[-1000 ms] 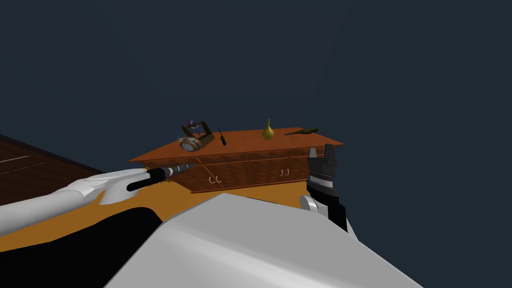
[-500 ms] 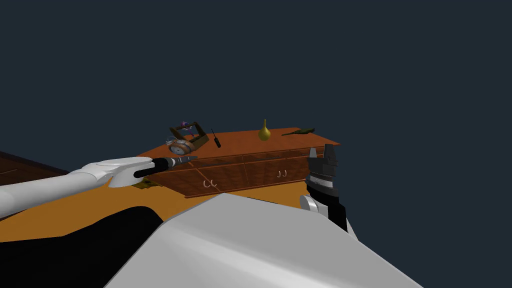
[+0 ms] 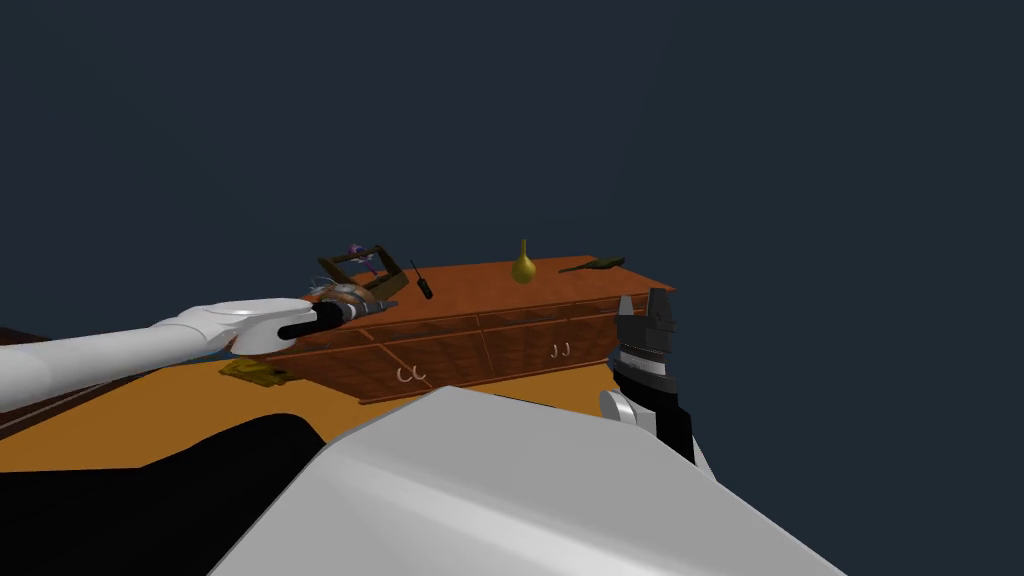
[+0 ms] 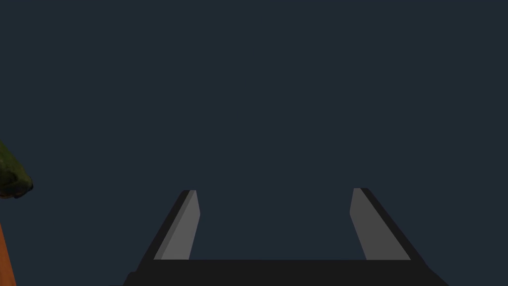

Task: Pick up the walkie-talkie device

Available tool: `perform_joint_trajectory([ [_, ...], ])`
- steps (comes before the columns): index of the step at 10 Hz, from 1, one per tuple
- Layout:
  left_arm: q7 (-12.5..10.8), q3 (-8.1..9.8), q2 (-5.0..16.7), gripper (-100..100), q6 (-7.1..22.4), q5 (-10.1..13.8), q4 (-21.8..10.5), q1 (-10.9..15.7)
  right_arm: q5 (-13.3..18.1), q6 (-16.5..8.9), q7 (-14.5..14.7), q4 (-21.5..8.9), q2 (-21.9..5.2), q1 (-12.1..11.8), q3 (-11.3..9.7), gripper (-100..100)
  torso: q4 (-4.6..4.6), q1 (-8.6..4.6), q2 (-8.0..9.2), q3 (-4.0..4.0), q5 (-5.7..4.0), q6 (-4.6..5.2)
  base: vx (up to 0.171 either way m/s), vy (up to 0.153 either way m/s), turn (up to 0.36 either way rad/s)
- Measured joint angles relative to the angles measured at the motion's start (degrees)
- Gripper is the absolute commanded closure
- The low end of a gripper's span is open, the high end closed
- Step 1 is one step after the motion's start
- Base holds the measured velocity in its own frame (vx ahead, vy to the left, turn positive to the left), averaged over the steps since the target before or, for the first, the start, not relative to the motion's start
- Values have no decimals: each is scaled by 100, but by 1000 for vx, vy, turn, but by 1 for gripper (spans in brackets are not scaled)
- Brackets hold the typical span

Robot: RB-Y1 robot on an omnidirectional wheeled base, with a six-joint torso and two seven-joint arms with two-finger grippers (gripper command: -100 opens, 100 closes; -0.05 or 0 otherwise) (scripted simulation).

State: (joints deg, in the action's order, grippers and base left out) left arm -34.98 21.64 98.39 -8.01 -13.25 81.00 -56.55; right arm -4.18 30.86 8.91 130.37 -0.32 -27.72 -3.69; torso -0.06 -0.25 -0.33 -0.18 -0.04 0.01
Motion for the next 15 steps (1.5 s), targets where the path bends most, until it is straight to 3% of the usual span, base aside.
perform_joint_trajectory([
  [1,-32,244,89,-100,52,-51,46,-60,0,0,0,0,0,0,0,0,-5,-7,-22,-12,-2,3,135,-40,-50],
  [2,-15,132,154,-100,45,-41,-30,172,0,0,0,0,0,-1,0,0,-6,2,-21,-13,1,-1,185,-47,-95],
  [3,-58,578,170,-100,140,-136,157,-124,0,0,0,0,0,-1,0,0,-8,-1,-37,-21,0,2,154,-52,-48],
  [5,-21,370,255,-100,57,-89,-18,217,0,0,0,0,0,0,0,0,-2,8,-2,-3,3,-3,37,-18,6],
  [6,-17,364,257,0,50,-87,-21,231,0,0,0,0,0,0,0,0,3,16,18,10,5,-5,7,-3,-2],
  [7,-17,364,257,-100,51,-87,-20,230,0,0,0,0,0,1,0,0,6,20,29,16,6,-5,-52,0,-237],
  [8,9,219,222,-100,10,-19,-156,377,0,0,0,0,0,2,0,0,9,22,47,26,7,1,-75,8,-141],
  [10,58,-281,230,-100,-62,71,-402,844,0,0,0,0,0,1,1,0,13,25,55,32,8,-9,-50,-5,-84],
  [11,95,-617,204,-100,-95,161,-560,1171,0,-1,0,0,0,3,0,0,13,20,59,33,7,-1,-66,-6,-142],
  [12,92,-780,201,-100,-115,191,-665,1311,0,0,0,0,0,2,0,0,14,21,61,35,7,-6,-28,0,14],
  [15,107,-1035,168,-100,-290,309,-1047,1518,0,0,0,0,0,1,1,0,15,24,62,36,7,-9,-53,-1,-105],
])
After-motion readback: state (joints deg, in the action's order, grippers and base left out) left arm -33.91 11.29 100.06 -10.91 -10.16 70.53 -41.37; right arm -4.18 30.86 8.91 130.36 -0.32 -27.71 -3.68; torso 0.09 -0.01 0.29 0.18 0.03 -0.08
